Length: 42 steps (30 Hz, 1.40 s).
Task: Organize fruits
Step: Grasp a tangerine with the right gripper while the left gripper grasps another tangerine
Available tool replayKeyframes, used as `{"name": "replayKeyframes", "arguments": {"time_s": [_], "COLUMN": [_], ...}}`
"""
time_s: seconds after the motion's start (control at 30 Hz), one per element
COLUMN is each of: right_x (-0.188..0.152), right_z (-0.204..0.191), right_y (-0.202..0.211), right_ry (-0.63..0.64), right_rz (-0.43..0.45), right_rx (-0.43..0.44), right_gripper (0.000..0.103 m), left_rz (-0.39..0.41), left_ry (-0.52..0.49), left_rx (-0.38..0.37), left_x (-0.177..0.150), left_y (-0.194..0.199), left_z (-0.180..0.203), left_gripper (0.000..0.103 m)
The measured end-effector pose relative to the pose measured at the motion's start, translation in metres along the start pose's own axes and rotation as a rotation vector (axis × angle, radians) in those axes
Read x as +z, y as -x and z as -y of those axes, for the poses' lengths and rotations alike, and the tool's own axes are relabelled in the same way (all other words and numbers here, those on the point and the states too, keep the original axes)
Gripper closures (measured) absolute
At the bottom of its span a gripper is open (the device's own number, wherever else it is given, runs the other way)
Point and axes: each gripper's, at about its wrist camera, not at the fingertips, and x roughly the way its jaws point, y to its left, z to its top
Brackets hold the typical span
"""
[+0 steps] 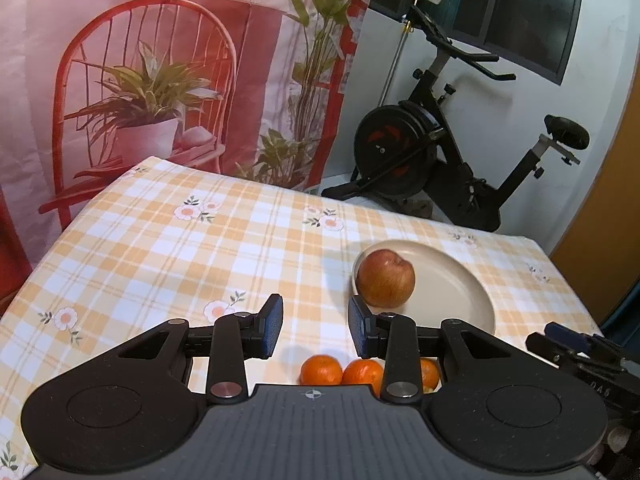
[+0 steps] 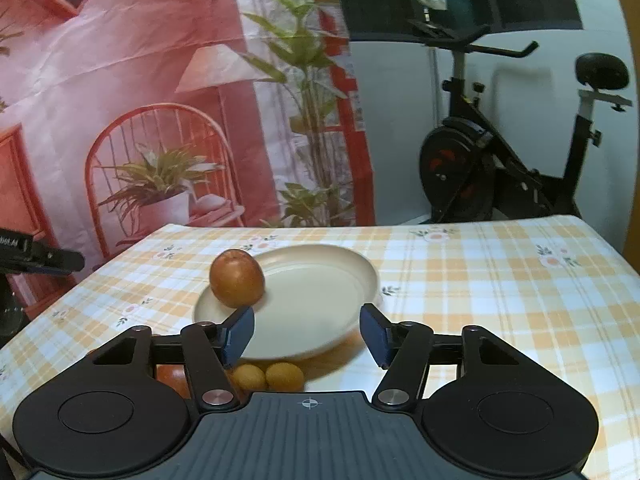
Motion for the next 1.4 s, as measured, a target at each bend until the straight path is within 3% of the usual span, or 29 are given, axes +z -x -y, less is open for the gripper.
{"name": "replayKeyframes", "arguments": {"time_s": [0.33,0.67,0.97,1.4], "right_x": [-0.019,-0.024,-0.025,-0.026], "right_z": [0.01,0.004,-0.002,-0.001], "right_y": [0.007,0.003,-0.011,-0.026], "right_ry": [-0.039,-0.028,-0.049,-0.08], "right_rz": [-0.033,-0.1,-0.232,-0.326], "right_rx": [-0.037,0.0,0.057,0.077], "right_gripper": [0.049,0.055,0.061,0.067], "left_rz": [0.006,-0.015,-0.064,-0.168], "left_ry": [0.001,0.024,0.075,0.149], "left_rx": [0.029,0.037,0.033,-0.028], "left_x": [-0.018,-0.026,-0.032,-0.044], "left_y": [0.004,0.004,-0.002,-0.021], "left_z": [-0.001,-0.01,-0.024,-0.034], "left_gripper": [0.065,0.065,0.065,0.065]}}
